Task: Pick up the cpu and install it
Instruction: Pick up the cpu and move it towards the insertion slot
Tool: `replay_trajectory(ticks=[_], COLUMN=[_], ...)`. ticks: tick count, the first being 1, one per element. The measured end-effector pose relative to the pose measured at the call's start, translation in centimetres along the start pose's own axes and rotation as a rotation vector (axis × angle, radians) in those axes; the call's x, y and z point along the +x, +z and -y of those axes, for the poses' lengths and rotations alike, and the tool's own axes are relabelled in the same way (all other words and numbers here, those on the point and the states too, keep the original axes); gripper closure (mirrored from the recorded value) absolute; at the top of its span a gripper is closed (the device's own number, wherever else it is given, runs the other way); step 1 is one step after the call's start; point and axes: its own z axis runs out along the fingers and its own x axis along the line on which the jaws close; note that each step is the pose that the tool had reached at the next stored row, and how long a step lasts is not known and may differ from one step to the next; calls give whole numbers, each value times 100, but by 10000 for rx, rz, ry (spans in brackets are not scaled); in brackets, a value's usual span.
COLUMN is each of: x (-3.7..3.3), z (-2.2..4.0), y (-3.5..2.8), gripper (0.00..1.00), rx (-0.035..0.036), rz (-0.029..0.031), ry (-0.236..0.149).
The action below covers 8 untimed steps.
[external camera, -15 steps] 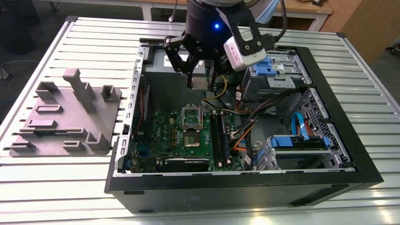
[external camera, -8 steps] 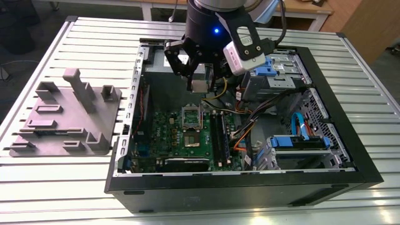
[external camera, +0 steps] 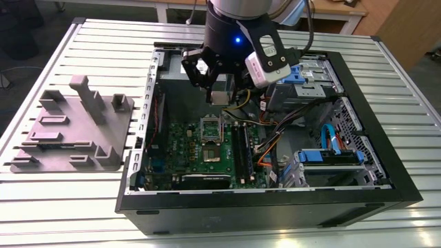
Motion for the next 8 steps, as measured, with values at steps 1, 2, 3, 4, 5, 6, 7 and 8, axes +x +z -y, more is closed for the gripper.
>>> replay_trajectory(ticks=[1,2,3,4,5,6,7,8], x=[0,-1,-2,-2,-3,-3,-3,-3], z=[1,3,4,5,6,7,7,7], y=[14,30,45,60,72,79,81,81], gripper=[53,53,53,53,53,53,53,53], rx=[0,0,0,1,0,0,2,3], rz=[0,0,0,-1,0,0,-1,-1], ry=[0,1,0,0,0,0,0,0])
